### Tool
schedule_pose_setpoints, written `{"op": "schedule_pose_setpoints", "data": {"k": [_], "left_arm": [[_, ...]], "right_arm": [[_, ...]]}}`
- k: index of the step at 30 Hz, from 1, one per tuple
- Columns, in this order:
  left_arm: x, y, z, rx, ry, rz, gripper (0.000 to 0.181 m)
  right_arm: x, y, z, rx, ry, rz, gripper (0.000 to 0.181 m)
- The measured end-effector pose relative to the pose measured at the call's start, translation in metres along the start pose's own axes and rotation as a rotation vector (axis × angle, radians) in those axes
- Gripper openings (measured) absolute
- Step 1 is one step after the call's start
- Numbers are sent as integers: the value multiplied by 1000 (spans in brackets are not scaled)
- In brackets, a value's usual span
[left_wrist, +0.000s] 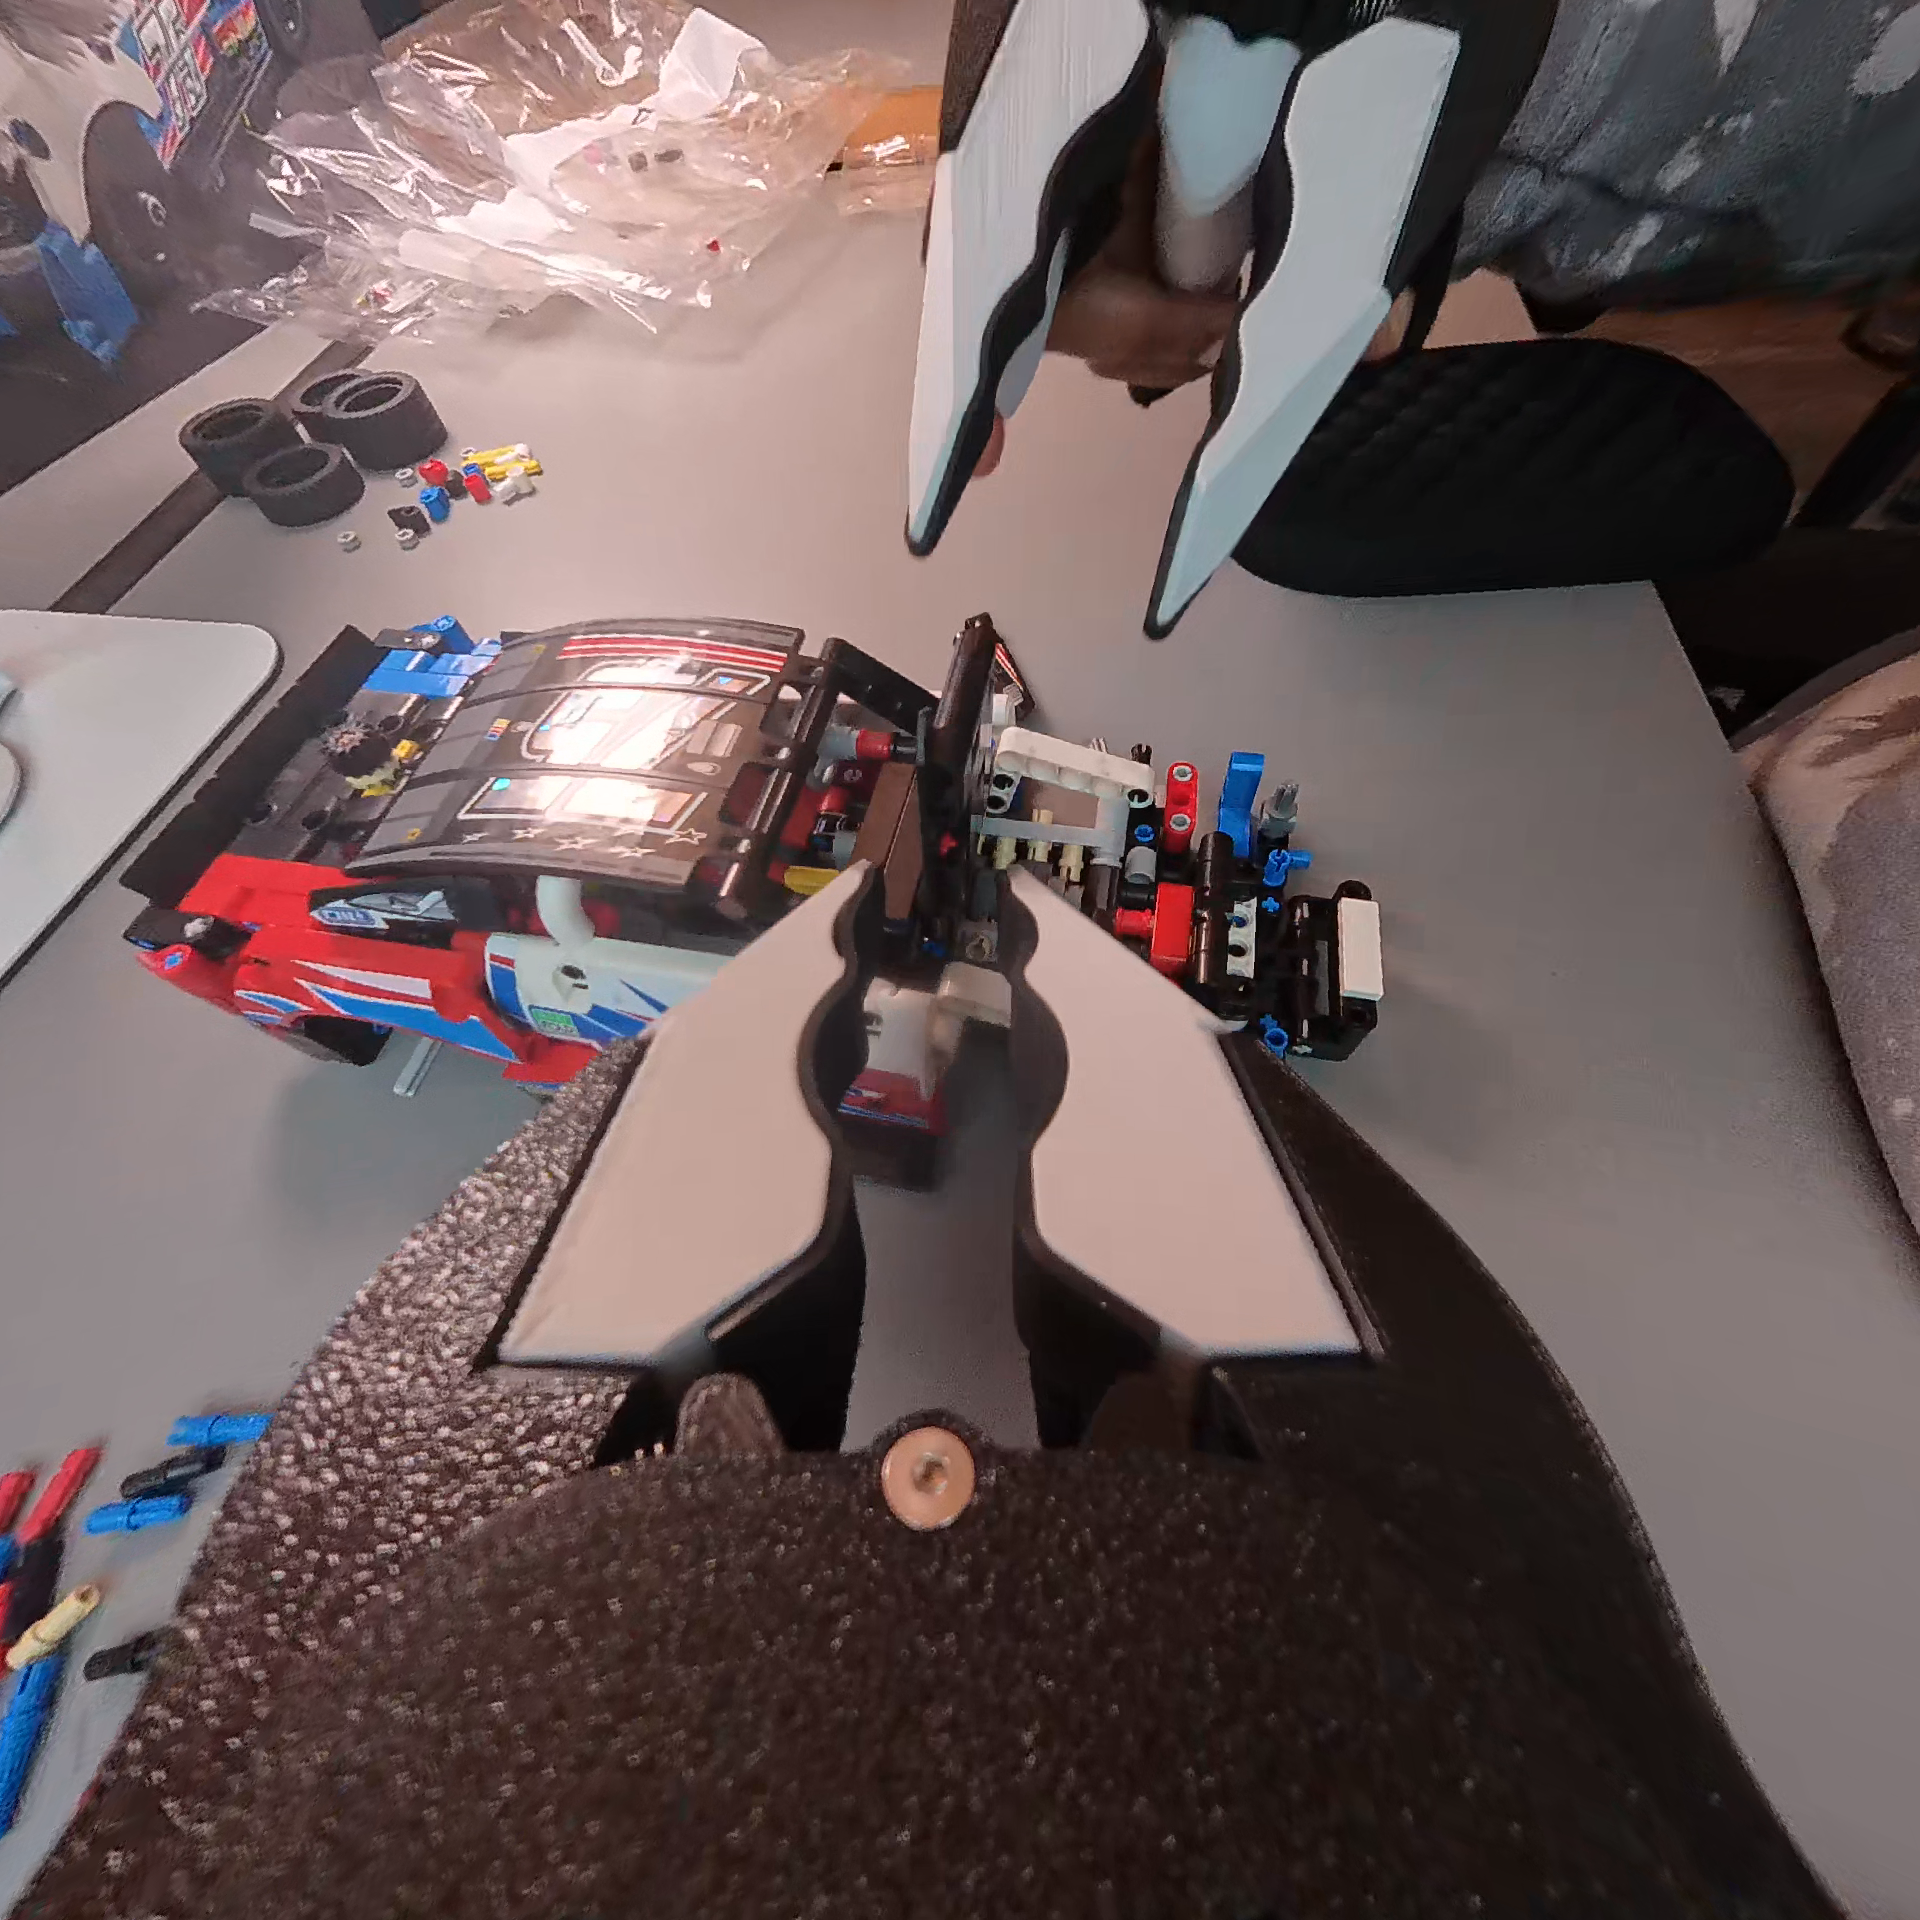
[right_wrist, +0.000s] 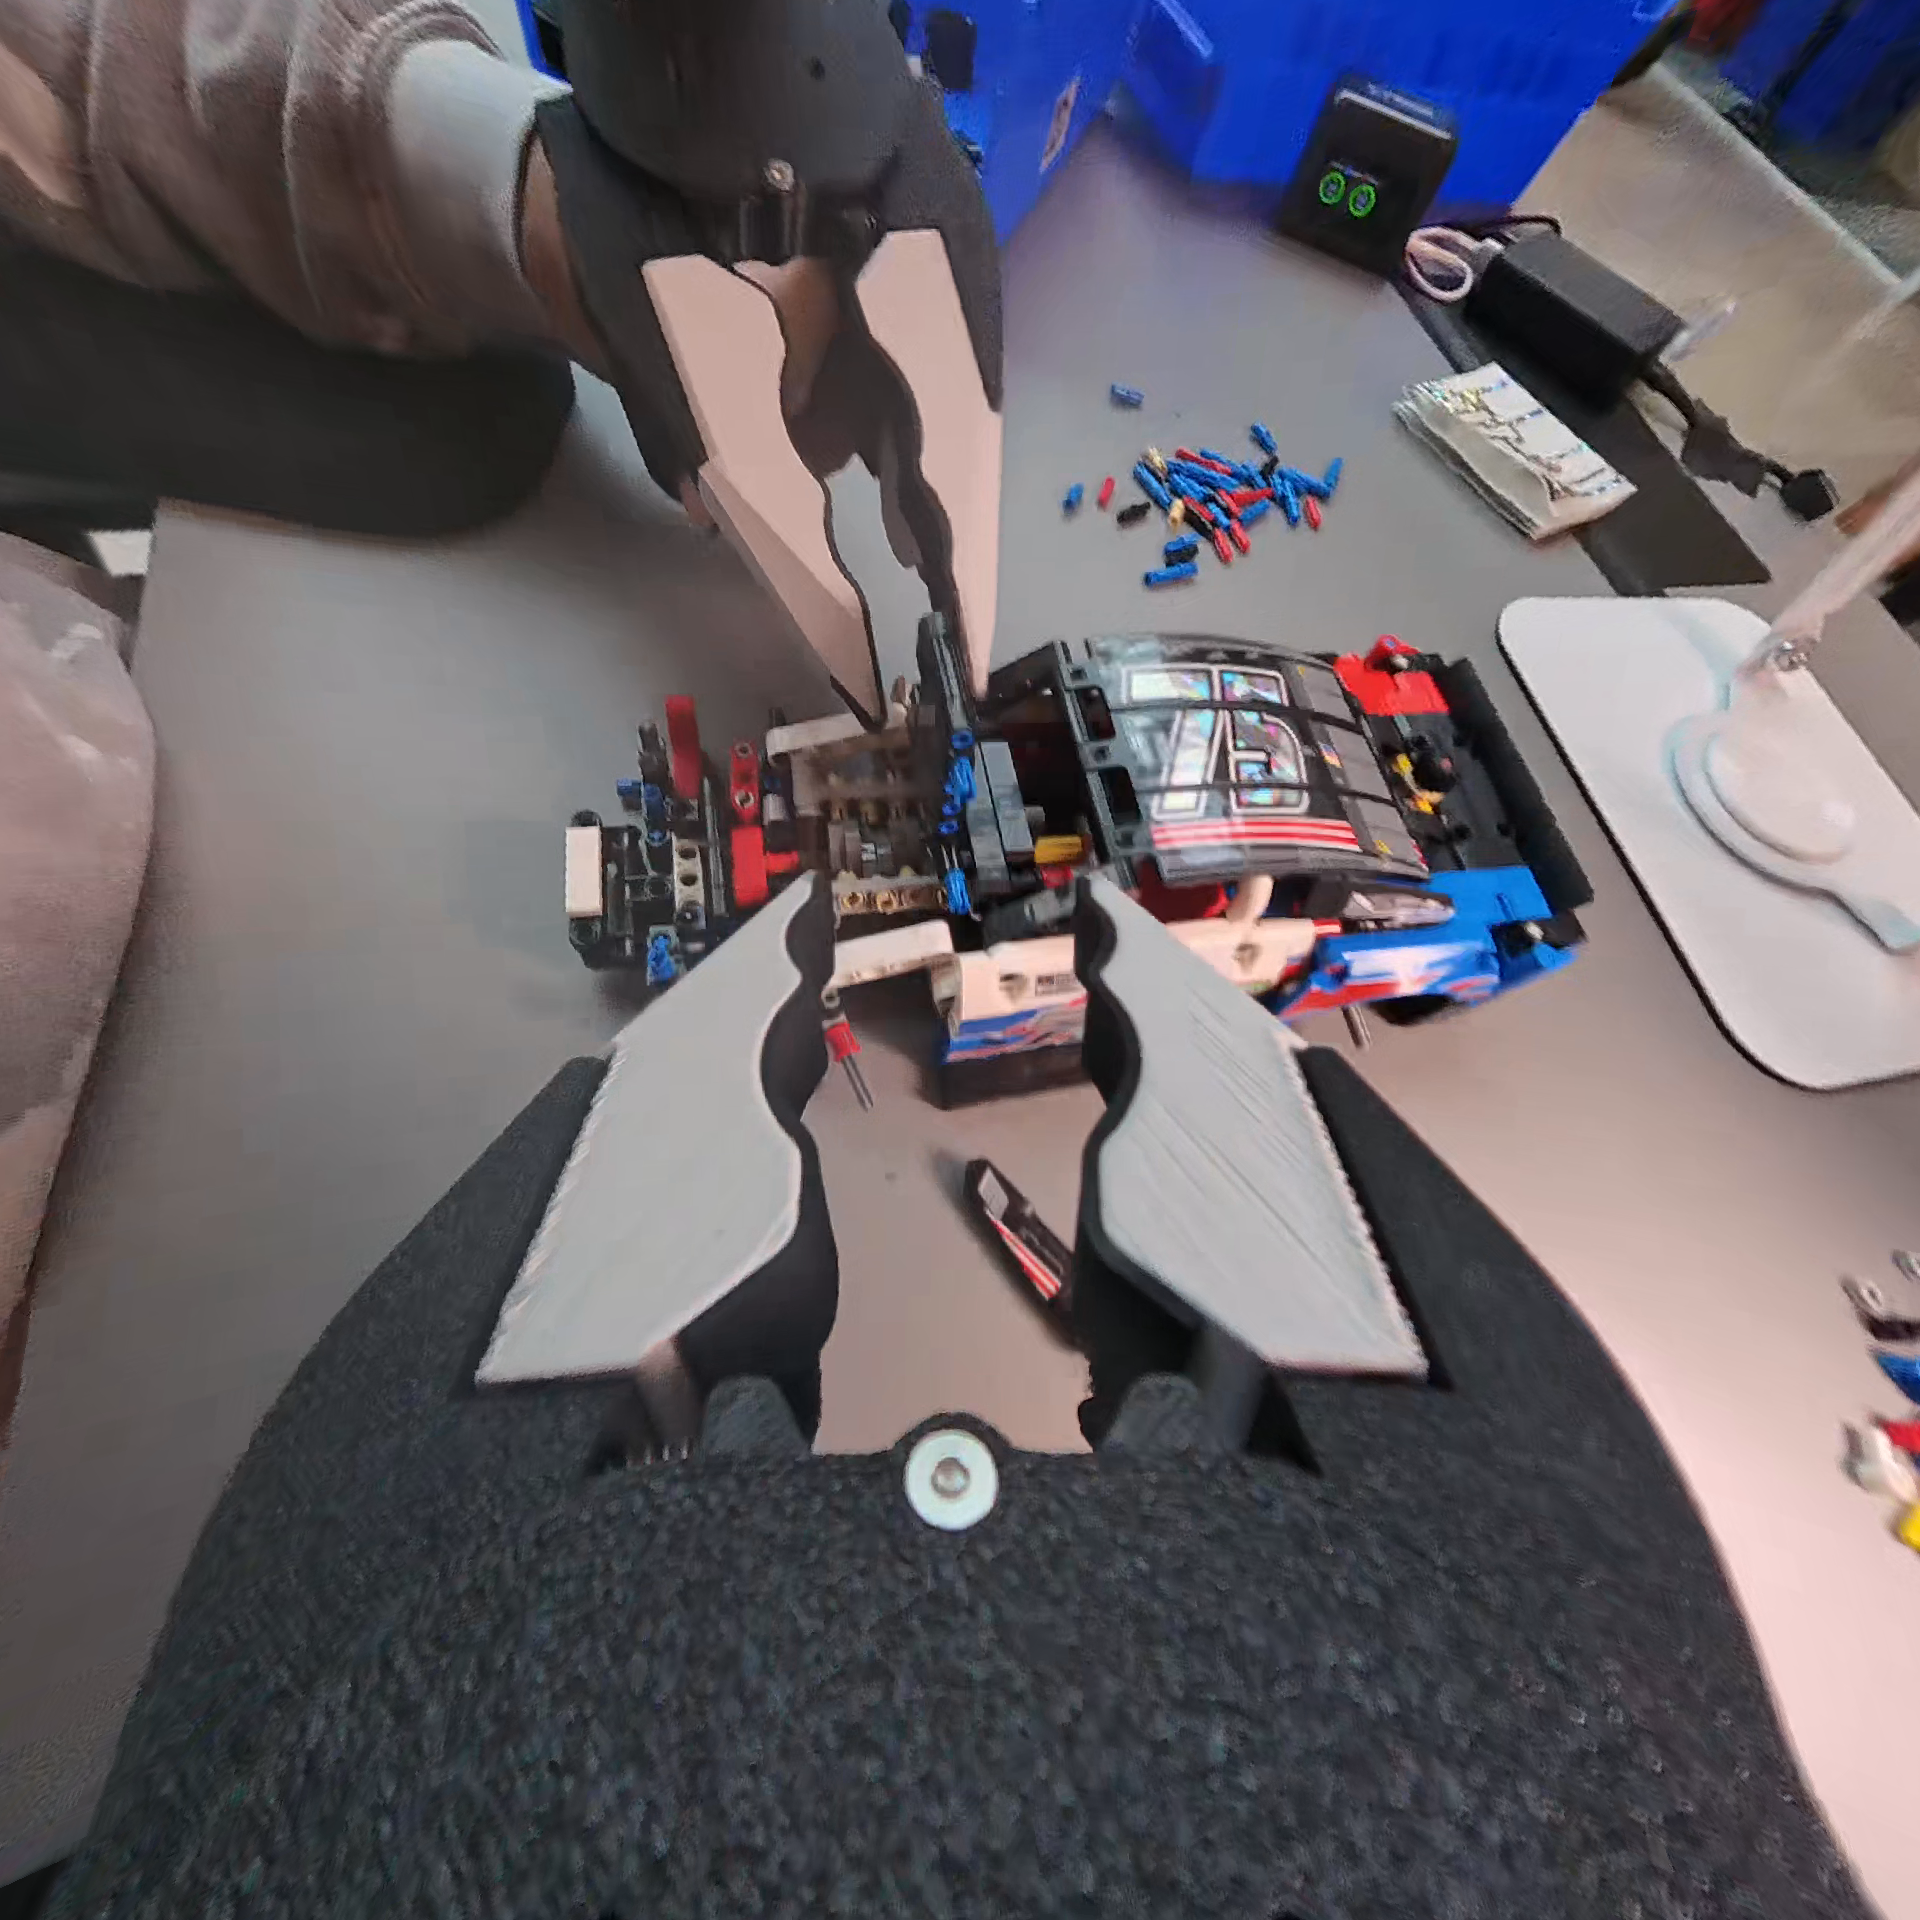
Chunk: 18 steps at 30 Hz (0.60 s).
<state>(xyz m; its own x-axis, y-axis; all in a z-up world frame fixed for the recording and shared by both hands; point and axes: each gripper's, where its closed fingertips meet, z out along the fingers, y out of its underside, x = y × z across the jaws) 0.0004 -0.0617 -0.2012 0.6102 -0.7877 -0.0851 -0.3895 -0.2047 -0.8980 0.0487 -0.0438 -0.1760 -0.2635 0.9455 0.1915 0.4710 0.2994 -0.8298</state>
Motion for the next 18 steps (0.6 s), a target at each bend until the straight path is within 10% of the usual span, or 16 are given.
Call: {"op": "schedule_pose_setpoints", "data": {"k": [7, 18], "left_arm": [[1, 4, 8, -26, 71, 72, 7], [-3, 9, -3, -50, 86, 102, 6]], "right_arm": [[-4, 2, 55, -27, -112, -25, 20], [-7, -3, 59, -48, -181, -70, 5]]}}
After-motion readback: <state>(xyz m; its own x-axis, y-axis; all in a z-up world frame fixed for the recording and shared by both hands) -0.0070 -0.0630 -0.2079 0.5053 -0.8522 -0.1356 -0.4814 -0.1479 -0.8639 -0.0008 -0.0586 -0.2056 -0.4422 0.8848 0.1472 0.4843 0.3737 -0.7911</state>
